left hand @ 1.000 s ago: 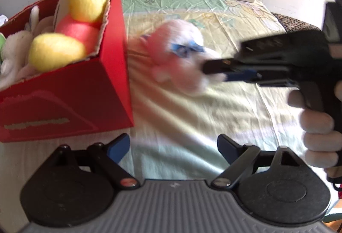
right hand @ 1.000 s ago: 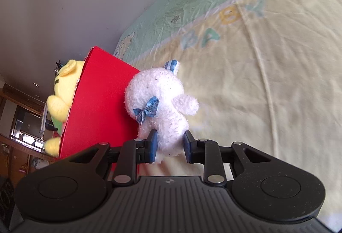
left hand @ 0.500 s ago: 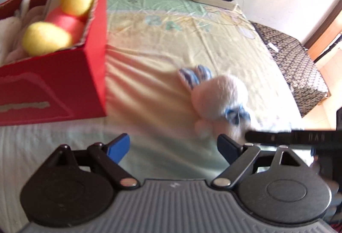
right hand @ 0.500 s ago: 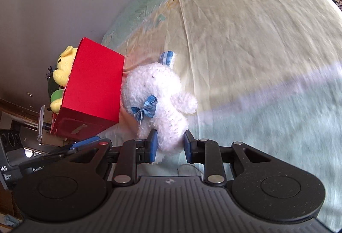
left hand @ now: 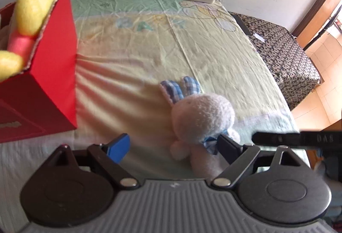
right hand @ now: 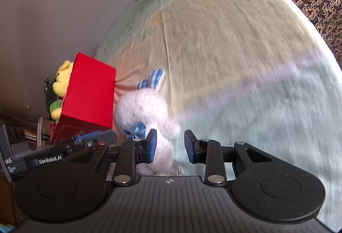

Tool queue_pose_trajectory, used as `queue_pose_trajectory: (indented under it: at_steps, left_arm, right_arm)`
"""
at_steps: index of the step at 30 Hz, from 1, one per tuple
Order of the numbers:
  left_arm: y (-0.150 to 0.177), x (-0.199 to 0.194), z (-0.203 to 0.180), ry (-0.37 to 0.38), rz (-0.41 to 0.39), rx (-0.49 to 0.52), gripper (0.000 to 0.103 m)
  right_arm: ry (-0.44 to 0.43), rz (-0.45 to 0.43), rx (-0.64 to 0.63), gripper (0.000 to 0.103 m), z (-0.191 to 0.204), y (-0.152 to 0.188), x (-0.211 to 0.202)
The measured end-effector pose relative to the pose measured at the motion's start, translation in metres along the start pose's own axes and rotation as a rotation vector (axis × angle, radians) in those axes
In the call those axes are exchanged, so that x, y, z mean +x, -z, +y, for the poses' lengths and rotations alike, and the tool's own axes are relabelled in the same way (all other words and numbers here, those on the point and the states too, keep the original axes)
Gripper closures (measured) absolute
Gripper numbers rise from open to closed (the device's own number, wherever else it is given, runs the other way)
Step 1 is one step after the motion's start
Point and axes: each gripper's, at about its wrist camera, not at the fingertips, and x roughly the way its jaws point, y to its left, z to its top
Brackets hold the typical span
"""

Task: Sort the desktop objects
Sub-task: 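Close both grippers on the pink bunny plush from either side, then lift the pink bunny plush with both grippers and carry it over the box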

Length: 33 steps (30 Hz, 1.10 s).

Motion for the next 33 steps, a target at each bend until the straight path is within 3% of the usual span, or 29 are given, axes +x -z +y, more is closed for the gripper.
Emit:
queue_pose_trajectory:
  at_steps: [5, 13, 15, 18, 24, 33]
  left_arm:
    - [0.002, 0.010, -0.014, 0.043, 0.037, 0.038, 0.016]
    - [-0.005, 0.016, -0.009, 0.018, 0.041, 0.013, 0.022]
    - [-0.005, 0.017, -0.007, 0.019, 0.044, 0.001, 0.022]
    - [-0.004, 0.021, -0.005, 0.022, 0.049, -0.009, 0.022]
    - [-0.004, 0.024, 0.000, 0.037, 0.045, -0.030, 0.018]
    - [-0.002, 0.027, -0.003, 0.076, 0.039, -0.019, 0.024]
  right_arm:
    - [-0.092, -0.008, 0.072, 0.066, -0.010, -0.026, 0.023]
    - [-0.234, 0.089, 0.125, 0.063, -0.002, -0.032, 0.059]
    - [-0.263, 0.118, 0.110, 0.057, 0.005, -0.030, 0.065]
    - [-0.268, 0.132, 0.109, 0.050, 0.010, -0.028, 0.072]
    - [-0.268, 0.139, 0.123, 0.049, 0.011, -0.028, 0.076]
    - [-0.272, 0.134, 0.118, 0.050, 0.008, -0.023, 0.071]
